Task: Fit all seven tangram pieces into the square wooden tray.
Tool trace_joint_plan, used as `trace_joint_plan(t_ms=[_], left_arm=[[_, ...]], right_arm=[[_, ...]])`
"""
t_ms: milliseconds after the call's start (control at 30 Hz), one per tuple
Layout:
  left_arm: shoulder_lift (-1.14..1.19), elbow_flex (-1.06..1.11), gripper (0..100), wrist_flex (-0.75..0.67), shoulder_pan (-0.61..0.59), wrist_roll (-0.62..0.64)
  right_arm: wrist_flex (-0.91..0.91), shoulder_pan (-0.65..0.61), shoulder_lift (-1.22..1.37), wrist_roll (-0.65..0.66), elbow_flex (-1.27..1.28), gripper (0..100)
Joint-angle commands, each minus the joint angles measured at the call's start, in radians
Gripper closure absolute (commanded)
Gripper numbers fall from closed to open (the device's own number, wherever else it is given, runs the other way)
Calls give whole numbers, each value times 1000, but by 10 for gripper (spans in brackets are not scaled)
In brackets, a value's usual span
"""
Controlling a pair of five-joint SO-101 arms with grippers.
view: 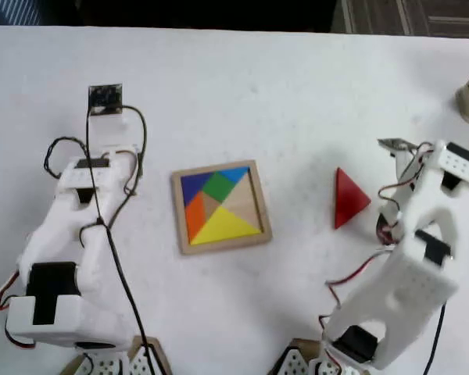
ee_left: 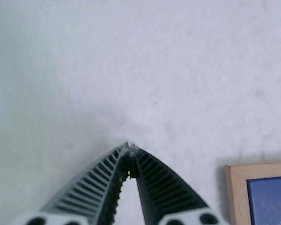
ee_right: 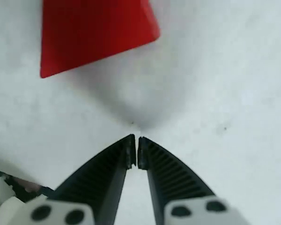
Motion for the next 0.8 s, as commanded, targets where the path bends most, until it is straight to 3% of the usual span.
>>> trace_joint_plan(t_ms=[0, 133, 267, 533, 767], left_arm=[[-2, -8, 976, -20, -5, -9], [-2, -6, 976, -17, -7, -9], [-2, -5, 976, -17, -10, -9], [-4, 8, 976, -23, -10, -9], [-4, 6, 976, -23, -10, -9]], right_arm=[[-136, -50, -318, -94, 259, 981], [-226, -134, -453, -112, 420, 981], [-265, -228, -432, -126, 466, 981], [-467, -312, -278, -282, 443, 981], [-460, -406, -197, -376, 307, 981]])
